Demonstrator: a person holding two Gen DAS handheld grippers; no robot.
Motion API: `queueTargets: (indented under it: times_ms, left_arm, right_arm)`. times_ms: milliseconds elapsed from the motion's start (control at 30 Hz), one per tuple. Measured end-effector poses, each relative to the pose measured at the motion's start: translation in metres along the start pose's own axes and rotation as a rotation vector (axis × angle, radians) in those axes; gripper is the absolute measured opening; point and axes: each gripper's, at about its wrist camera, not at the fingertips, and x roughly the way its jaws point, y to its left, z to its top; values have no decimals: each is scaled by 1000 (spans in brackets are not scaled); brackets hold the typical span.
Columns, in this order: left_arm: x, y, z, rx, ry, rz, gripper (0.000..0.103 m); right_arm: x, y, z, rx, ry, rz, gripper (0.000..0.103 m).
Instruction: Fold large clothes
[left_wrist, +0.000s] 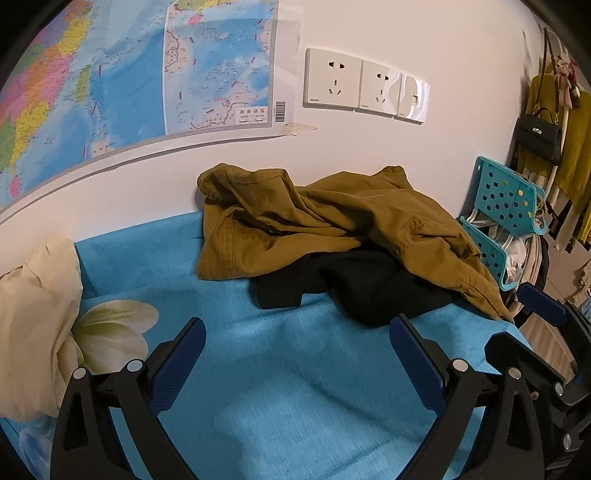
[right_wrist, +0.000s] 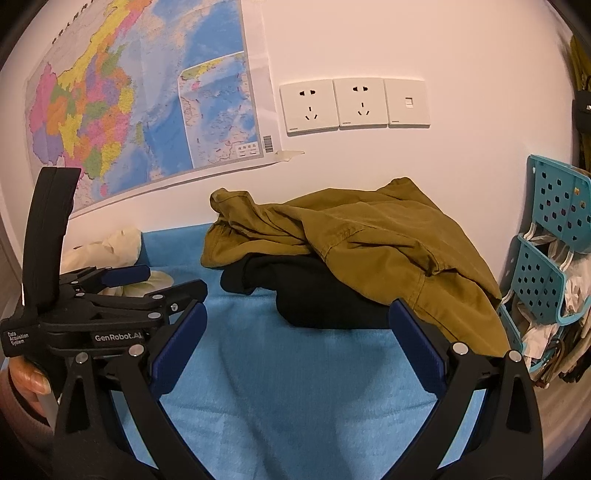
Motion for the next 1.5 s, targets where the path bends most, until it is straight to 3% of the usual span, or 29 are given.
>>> queueTargets:
  times_ms: [467,800,833,900,933,967,1033,1133,1200,1267,1300,1333,1367,1433,1500]
  left_arm:
    - [31,19,19,-35,28,46,96]
    - [63,48,32,-83,52,108,96]
    - [66,50,32,-85,55,108,96]
    - [73,52,33,-88,65,115,96]
    - [75,54,33,-88,68,117,96]
    - [79,54,33,-87,72,120,96]
    - [85,58,34,-85,77,125,96]
    - [93,61,37,-79,82,136,96]
    - [99,64,39,-83,81,138,96]
    - [102,66,41,-82,79,137,96]
    - [103,67,43,-80,78,136,96]
    - [105,67,44,-76,76,136,96]
    - [104,67,45,-74,74,135,96]
    - [105,68,47,-70,71,134,96]
    - [106,71,48,-76,66,132,96]
  right_arm:
    - [41,-14,30,-81,26,-42,97]
    - [128,-4,56,-304,103,-124,97]
    - [140,-1,57,-354,123,-145,91]
    - [155,-3,61,-404,192,-130,47]
    - [156,-7,65,-407,213,-136,20]
    - [150,-14,70,-392,205,-108,12]
    - [132,-28,84,-367,161,-98,7]
    - [97,-61,113,-252,83,-123,7]
    - [91,-75,120,-209,94,-126,14]
    - [94,-72,116,-250,149,-141,48]
    - [94,-67,112,-278,156,-139,60]
    - [94,-60,109,-307,149,-134,82]
    - [93,-47,106,-355,128,-116,91]
    - [99,-27,102,-448,122,-79,98]
    - [110,0,94,-561,125,-66,97]
